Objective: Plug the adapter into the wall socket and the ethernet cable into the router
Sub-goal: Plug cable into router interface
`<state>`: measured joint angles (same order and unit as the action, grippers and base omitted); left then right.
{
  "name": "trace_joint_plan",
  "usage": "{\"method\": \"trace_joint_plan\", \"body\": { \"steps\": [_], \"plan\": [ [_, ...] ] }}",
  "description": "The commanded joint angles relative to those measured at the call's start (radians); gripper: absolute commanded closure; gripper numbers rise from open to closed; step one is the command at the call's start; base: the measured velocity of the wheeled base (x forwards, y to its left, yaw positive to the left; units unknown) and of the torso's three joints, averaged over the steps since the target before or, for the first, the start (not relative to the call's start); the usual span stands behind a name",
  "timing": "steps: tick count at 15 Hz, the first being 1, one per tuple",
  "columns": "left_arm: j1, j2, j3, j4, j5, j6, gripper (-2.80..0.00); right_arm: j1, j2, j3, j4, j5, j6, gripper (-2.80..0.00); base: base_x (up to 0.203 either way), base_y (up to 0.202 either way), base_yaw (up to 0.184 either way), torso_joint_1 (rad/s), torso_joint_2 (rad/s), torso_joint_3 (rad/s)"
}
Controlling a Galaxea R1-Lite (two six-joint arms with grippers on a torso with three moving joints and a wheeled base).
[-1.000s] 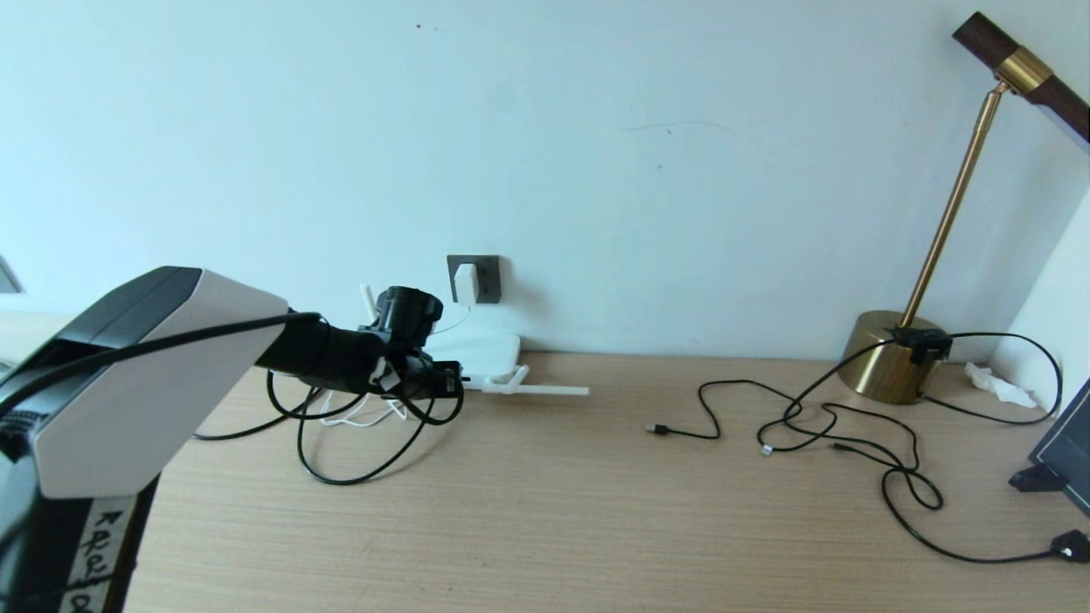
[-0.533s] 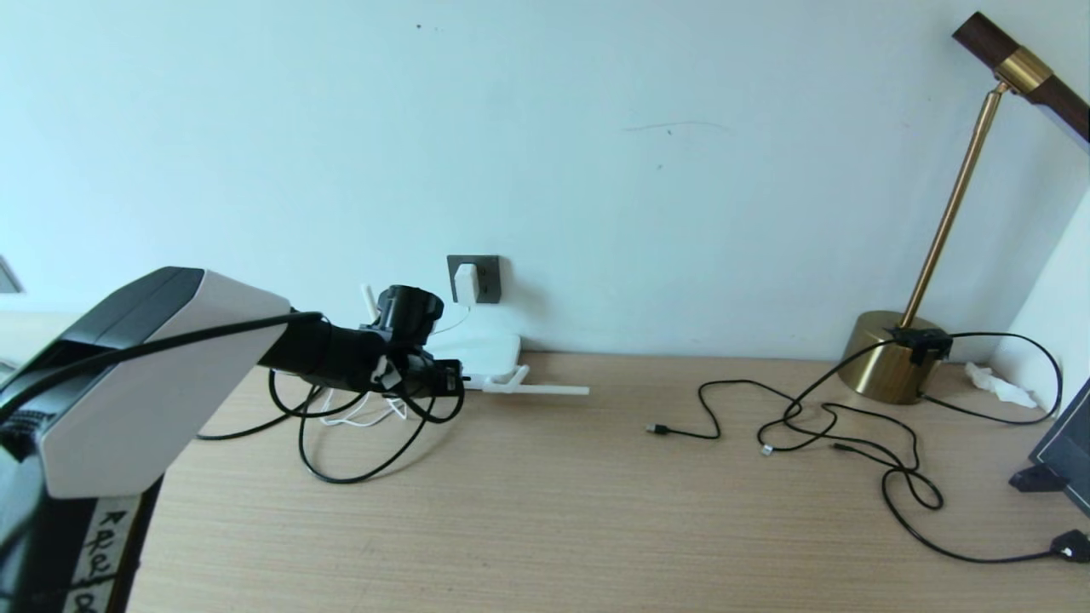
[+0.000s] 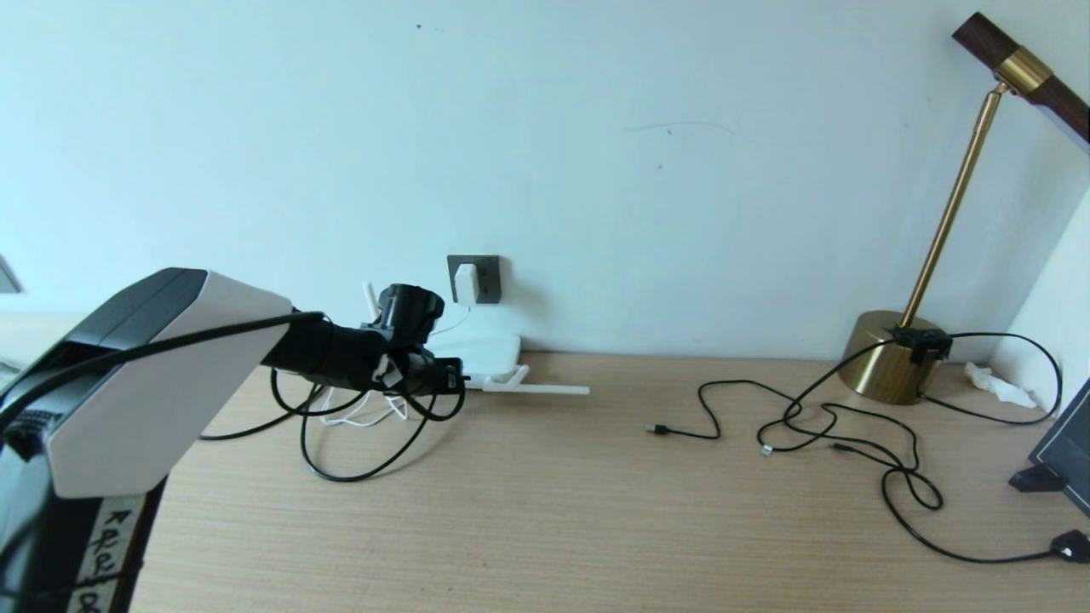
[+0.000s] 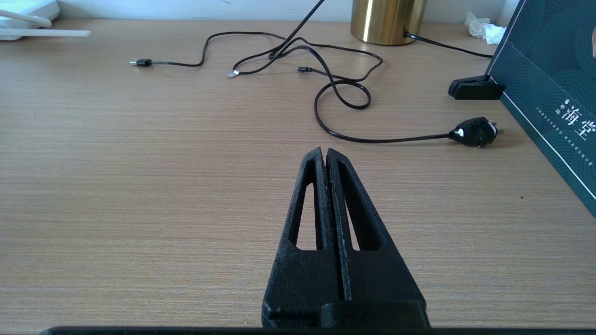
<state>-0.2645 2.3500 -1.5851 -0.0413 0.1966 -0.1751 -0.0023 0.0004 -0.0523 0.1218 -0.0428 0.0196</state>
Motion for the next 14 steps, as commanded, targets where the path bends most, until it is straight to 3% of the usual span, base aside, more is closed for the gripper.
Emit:
{"method": "trace_joint_plan", "body": {
  "steps": [1, 14],
  "plan": [
    [-0.001, 0.005, -0.001, 0.0, 0.001, -0.001, 0.0, 0.001, 0.001, 0.0, 0.001, 0.0, 0.0, 0.0, 0.0, 0.0, 0.0, 0.0, 0.0, 0.0],
    [0.01, 0.006, -0.012, 0.003, 0.001, 0.003, 0.0, 0.001, 0.001, 0.0, 0.001, 0.0, 0.0, 0.0, 0.0, 0.0, 0.0, 0.0, 0.0, 0.0]
  ]
}}
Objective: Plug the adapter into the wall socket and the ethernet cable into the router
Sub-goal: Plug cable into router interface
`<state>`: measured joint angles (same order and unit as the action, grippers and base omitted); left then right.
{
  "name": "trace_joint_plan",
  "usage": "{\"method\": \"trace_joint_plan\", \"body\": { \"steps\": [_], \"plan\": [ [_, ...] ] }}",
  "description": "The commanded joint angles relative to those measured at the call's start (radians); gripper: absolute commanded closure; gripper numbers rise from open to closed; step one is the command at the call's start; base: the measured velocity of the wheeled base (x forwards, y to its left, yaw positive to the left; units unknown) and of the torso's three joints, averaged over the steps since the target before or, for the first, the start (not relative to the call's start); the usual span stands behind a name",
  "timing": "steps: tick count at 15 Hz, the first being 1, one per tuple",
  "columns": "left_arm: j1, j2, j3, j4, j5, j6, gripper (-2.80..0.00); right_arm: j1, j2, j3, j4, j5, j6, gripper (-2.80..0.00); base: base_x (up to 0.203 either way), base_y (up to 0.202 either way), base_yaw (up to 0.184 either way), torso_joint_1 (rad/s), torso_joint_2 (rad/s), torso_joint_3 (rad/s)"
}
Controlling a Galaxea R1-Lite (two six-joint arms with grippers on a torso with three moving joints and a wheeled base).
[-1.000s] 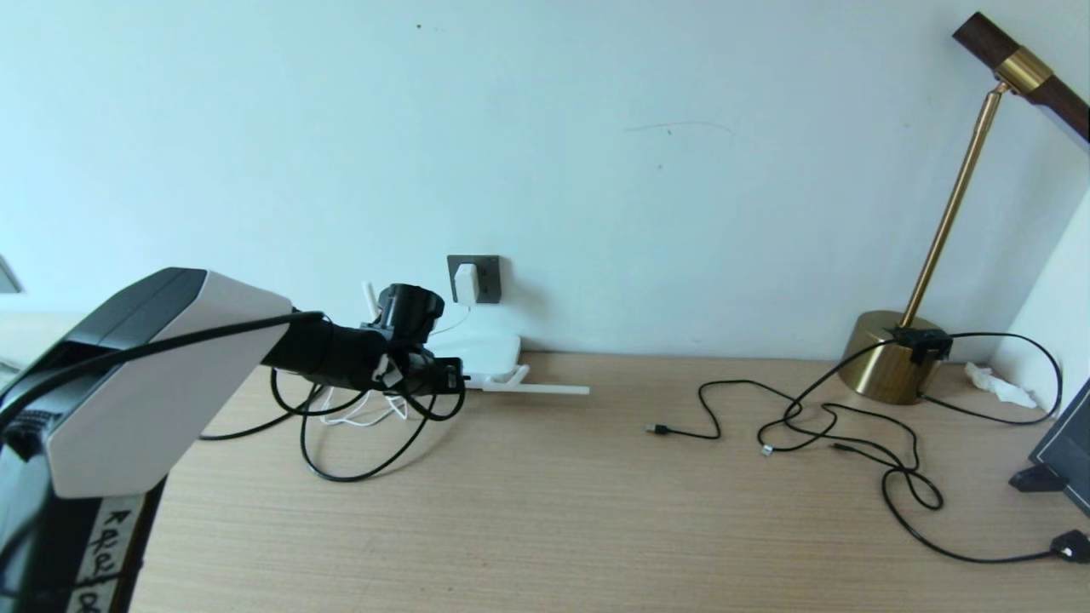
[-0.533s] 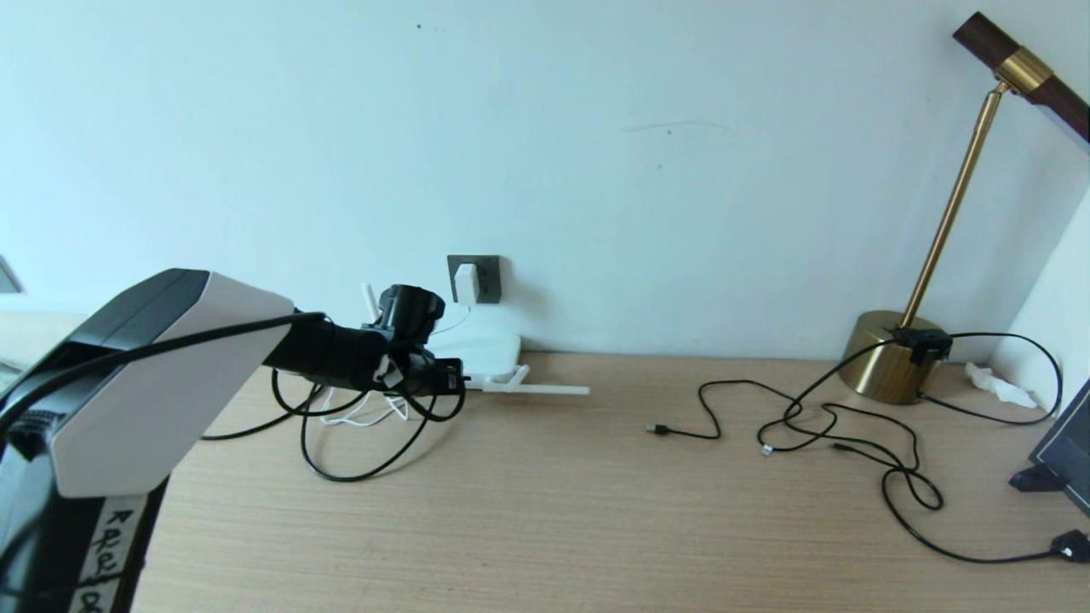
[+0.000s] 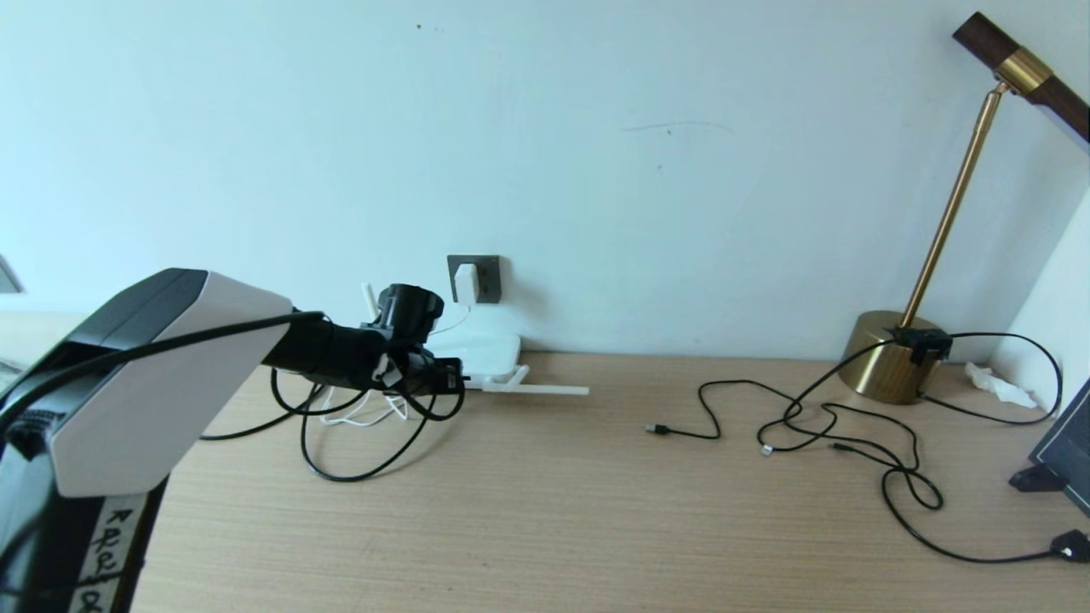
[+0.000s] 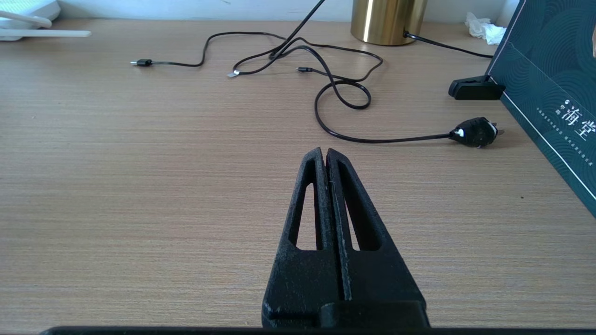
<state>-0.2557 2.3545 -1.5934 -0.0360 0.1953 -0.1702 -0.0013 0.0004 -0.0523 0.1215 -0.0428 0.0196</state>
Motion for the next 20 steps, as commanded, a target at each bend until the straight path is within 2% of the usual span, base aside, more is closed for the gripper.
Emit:
{"method": "trace_joint_plan", "body": {
  "steps": [1, 9, 20],
  "plan": [
    [0.001, 0.003, -0.013, 0.007, 0.003, -0.002, 0.0, -0.001, 0.001, 0.0, 0.0, 0.0, 0.0, 0.0, 0.0, 0.0, 0.0, 0.0, 0.0, 0.0],
    [0.001, 0.032, -0.056, 0.025, 0.003, -0.002, 0.0, 0.0, 0.001, 0.0, 0.0, 0.0, 0.0, 0.0, 0.0, 0.0, 0.0, 0.0, 0.0, 0.0],
    [0.003, 0.032, -0.056, 0.039, 0.003, 0.005, 0.0, 0.0, 0.001, 0.0, 0.0, 0.0, 0.0, 0.0, 0.0, 0.0, 0.0, 0.0, 0.0, 0.0]
  ]
}}
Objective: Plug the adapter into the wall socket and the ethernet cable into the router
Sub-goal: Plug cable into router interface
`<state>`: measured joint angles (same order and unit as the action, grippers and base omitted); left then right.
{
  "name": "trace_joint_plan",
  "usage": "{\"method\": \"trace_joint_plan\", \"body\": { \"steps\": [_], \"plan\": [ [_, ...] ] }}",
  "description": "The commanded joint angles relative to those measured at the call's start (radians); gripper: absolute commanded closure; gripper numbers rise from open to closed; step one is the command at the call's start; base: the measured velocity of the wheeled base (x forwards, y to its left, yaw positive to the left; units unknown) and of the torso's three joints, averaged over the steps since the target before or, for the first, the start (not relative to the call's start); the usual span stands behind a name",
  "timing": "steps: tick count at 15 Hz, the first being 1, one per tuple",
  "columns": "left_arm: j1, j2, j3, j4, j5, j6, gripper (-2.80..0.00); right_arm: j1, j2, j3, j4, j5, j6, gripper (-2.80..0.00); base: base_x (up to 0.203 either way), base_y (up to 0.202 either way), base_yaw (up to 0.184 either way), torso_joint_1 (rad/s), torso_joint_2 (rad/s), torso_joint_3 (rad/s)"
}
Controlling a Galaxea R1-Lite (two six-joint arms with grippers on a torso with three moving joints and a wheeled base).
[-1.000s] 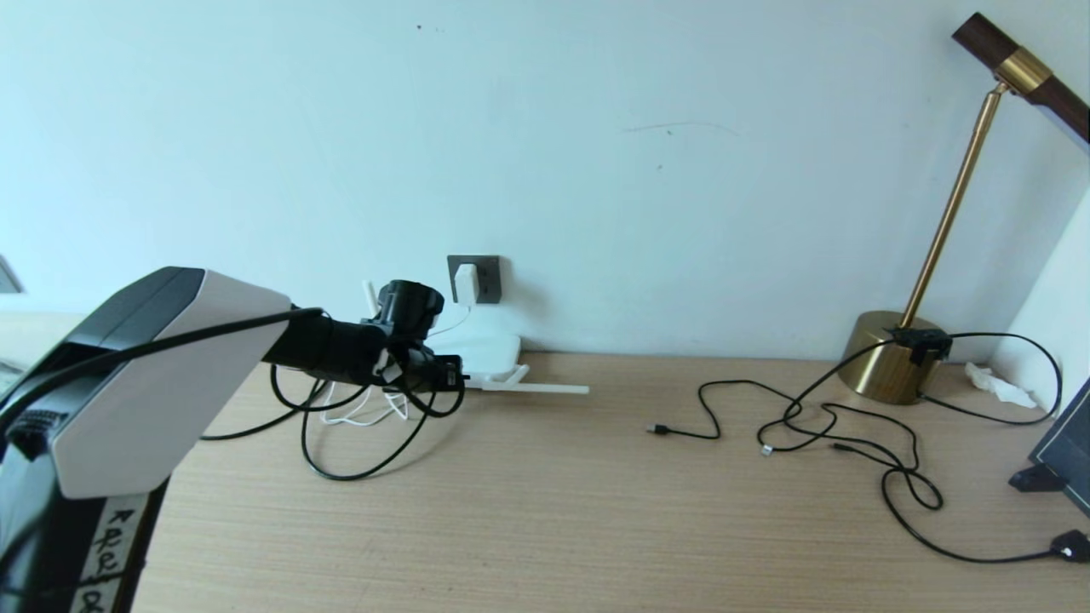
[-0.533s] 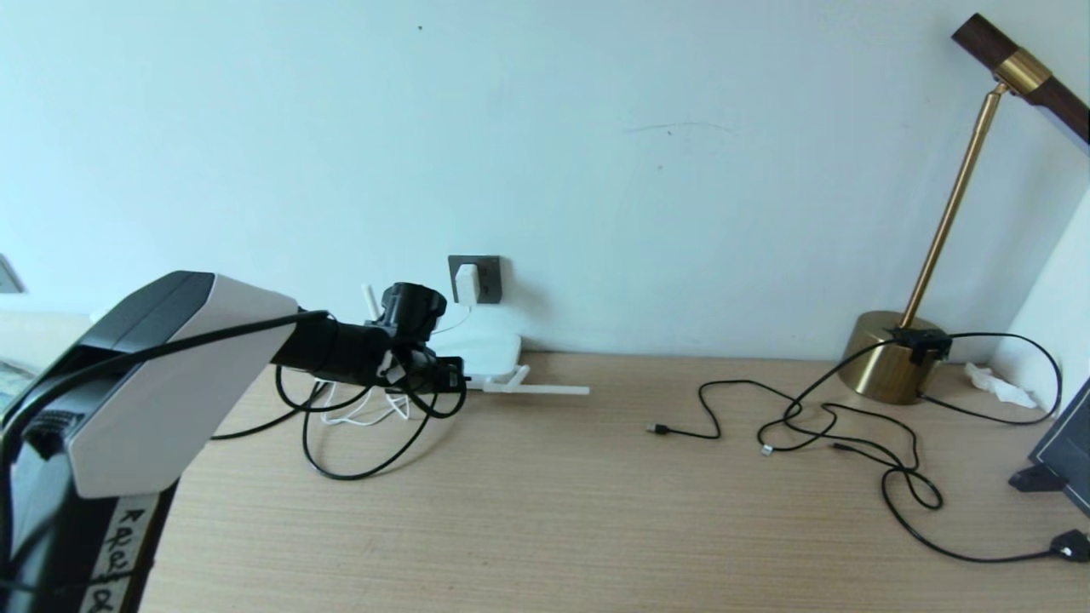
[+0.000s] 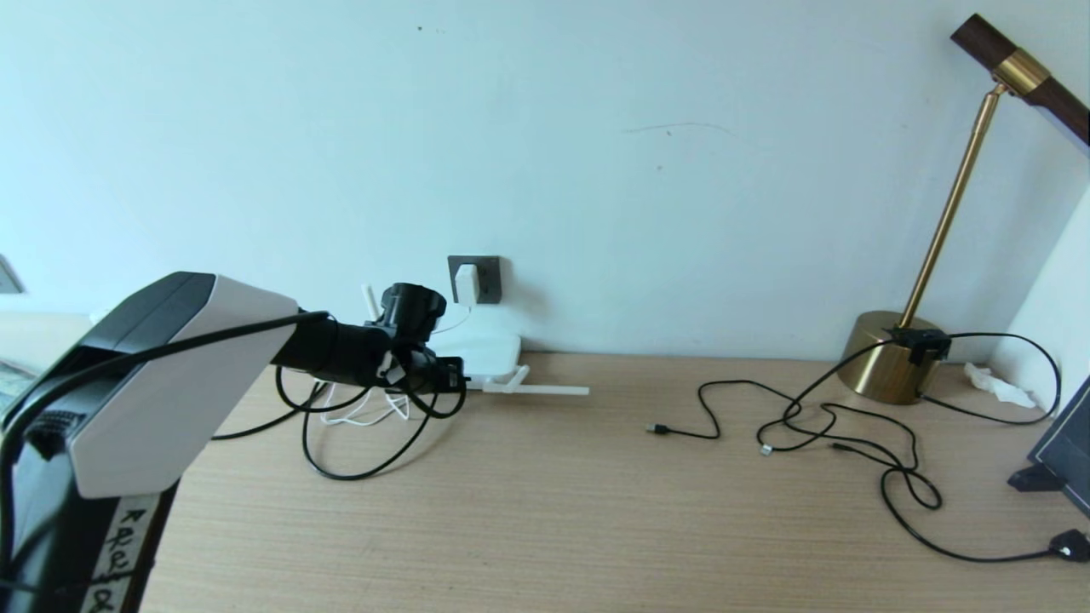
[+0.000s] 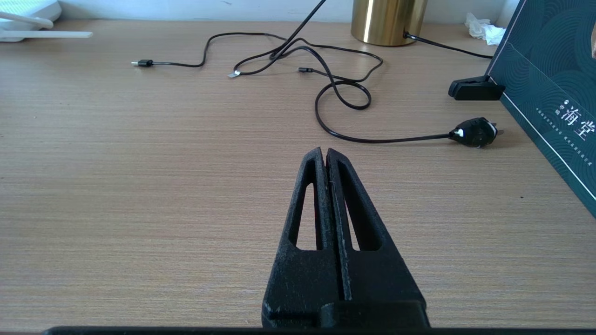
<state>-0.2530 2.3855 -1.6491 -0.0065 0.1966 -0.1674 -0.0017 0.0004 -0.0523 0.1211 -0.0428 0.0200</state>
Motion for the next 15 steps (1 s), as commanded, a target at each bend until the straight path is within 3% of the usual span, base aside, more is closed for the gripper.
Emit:
{"method": "trace_joint_plan", "body": {
  "steps": [1, 14, 15],
  "plan": [
    [0.0, 0.0, 0.0, 0.016, 0.001, 0.014, 0.0, 0.0, 0.001, 0.0, 0.0, 0.0, 0.0, 0.0, 0.0, 0.0, 0.0, 0.0, 0.0, 0.0],
    [-0.002, -0.017, 0.019, 0.012, -0.017, 0.002, 0.0, 0.0, 0.001, 0.0, 0.0, 0.0, 0.0, 0.0, 0.0, 0.0, 0.0, 0.0, 0.0, 0.0],
    [-0.002, -0.023, 0.028, 0.011, -0.033, -0.003, -2.8, -0.001, 0.0, 0.0, 0.002, 0.0, 0.0, 0.0, 0.0, 0.0, 0.0, 0.0, 0.0, 0.0]
  ]
}}
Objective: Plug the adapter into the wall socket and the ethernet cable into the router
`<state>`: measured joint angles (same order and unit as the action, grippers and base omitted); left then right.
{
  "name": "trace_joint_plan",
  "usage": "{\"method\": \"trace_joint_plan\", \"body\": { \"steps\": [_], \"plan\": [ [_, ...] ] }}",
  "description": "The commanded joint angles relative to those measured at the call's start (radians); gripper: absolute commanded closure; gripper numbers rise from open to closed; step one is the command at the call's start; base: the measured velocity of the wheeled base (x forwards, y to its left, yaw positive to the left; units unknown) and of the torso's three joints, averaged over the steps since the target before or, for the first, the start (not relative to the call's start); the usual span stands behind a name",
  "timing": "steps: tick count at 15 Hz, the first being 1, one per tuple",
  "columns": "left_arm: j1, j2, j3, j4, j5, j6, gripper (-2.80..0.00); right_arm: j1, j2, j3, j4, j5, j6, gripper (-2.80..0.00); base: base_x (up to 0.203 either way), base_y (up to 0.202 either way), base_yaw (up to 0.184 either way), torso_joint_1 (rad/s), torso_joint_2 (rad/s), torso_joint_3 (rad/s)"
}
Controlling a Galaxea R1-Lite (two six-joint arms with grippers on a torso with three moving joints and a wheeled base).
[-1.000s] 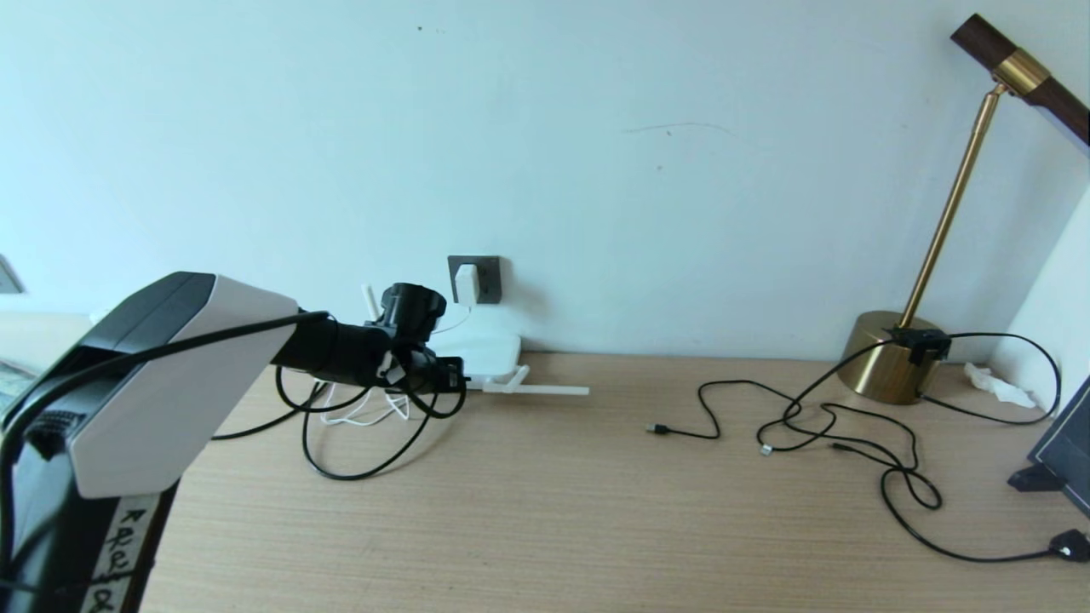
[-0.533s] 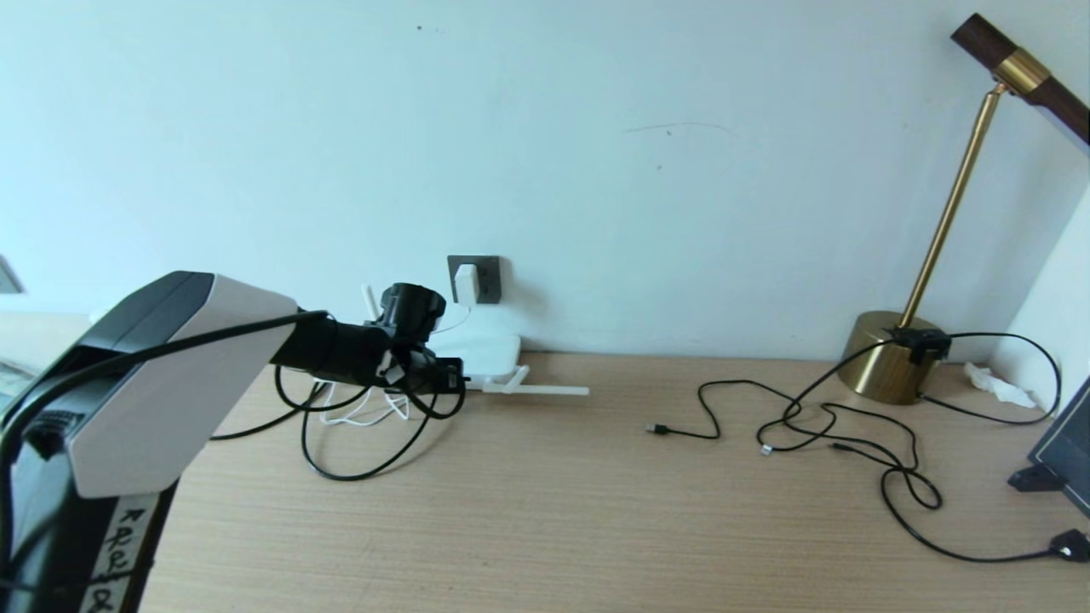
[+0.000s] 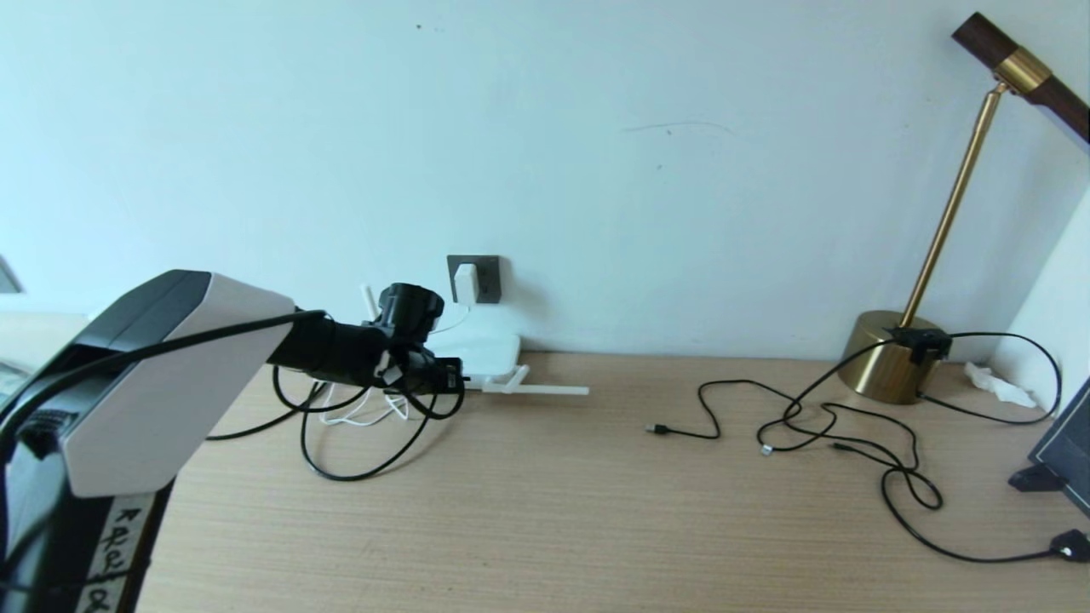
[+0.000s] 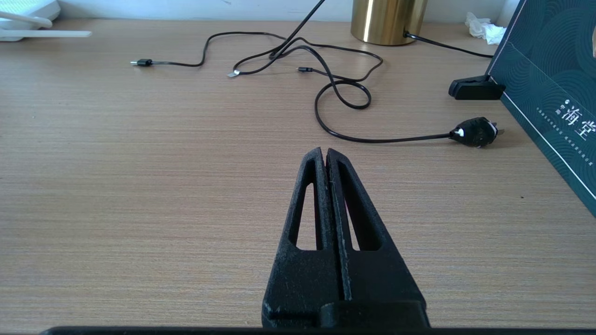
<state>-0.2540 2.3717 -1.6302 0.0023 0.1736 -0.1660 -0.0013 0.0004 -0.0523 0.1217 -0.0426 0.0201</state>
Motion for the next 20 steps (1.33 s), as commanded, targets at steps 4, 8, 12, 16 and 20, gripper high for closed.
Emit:
{"method": "trace_joint_plan", "body": {
  "steps": [4, 8, 12, 16, 20],
  "plan": [
    [-0.004, -0.025, 0.039, -0.002, -0.022, -0.013, -2.8, 0.0, 0.001, 0.0, 0.001, 0.0, 0.0, 0.0, 0.0, 0.0, 0.0, 0.0, 0.0, 0.0],
    [-0.027, -0.137, 0.135, -0.009, -0.049, -0.014, -2.8, 0.0, 0.0, 0.0, 0.0, 0.0, 0.0, 0.0, 0.0, 0.0, 0.0, 0.0, 0.0, 0.0],
    [-0.077, -0.405, 0.292, -0.018, -0.051, -0.019, -2.8, 0.0, 0.001, 0.0, 0.001, 0.0, 0.0, 0.0, 0.0, 0.0, 0.0, 0.0, 0.0, 0.0],
    [-0.146, -0.837, 0.495, -0.017, 0.019, -0.036, 0.0, -0.001, 0.001, 0.0, 0.0, 0.0, 0.0, 0.0, 0.0, 0.0, 0.0, 0.0, 0.0, 0.0],
    [-0.15, -1.403, 0.795, 0.005, 0.207, -0.003, 0.0, 0.0, 0.001, 0.0, 0.001, 0.0, 0.0, 0.0, 0.0, 0.0, 0.0, 0.0, 0.0, 0.0]
  ]
}}
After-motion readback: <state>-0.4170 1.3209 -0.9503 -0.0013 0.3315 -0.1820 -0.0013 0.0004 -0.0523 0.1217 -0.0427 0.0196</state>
